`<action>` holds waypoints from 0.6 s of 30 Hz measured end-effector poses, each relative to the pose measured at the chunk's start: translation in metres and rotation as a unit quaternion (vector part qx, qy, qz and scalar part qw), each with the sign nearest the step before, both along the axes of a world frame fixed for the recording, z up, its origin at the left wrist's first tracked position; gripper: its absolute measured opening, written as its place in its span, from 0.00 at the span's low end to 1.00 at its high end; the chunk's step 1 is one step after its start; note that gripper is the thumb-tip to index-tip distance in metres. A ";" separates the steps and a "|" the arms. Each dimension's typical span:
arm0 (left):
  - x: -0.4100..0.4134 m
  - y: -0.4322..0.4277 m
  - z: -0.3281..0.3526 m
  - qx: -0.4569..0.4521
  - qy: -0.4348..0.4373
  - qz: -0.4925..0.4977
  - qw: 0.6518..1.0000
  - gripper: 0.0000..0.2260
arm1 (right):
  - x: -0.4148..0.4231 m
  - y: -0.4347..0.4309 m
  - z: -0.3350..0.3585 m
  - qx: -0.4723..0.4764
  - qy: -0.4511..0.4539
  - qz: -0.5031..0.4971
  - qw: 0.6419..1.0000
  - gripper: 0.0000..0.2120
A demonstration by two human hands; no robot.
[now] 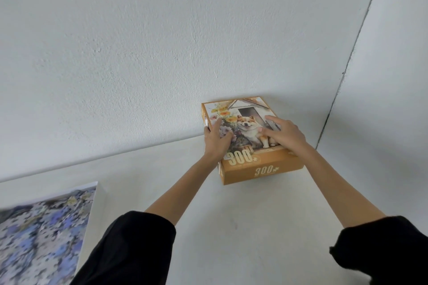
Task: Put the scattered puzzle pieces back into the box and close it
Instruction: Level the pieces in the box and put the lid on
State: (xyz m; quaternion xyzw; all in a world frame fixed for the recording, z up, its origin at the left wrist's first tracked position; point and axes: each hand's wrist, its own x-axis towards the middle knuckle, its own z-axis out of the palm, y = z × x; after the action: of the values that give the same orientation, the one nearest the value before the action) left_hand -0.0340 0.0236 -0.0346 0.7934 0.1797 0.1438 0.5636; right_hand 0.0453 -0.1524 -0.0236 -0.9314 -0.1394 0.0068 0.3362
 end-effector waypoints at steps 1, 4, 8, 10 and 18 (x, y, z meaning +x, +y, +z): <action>-0.007 0.007 0.004 -0.001 -0.001 0.005 1.000 0.24 | -0.007 0.006 0.004 0.003 -0.004 0.004 1.000 0.30; -0.032 0.029 0.016 0.013 -0.005 0.020 1.000 0.23 | -0.031 0.026 0.014 0.009 -0.018 0.020 1.000 0.30; -0.068 0.068 0.033 0.030 -0.007 0.036 0.999 0.23 | -0.066 0.057 0.029 0.015 -0.038 0.053 0.998 0.30; -0.091 0.088 0.039 0.044 -0.004 0.047 0.998 0.23 | -0.086 0.077 0.035 0.020 -0.044 0.066 0.997 0.30; -0.207 0.174 0.048 0.052 0.000 0.083 0.995 0.23 | -0.182 0.170 0.045 0.025 -0.036 0.111 0.993 0.29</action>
State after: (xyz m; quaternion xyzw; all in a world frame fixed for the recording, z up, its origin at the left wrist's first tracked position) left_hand -0.2408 0.1977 0.0134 0.8041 0.2377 0.1993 0.5071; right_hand -0.1370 0.0173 0.0211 -0.9011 -0.2544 0.0071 0.3512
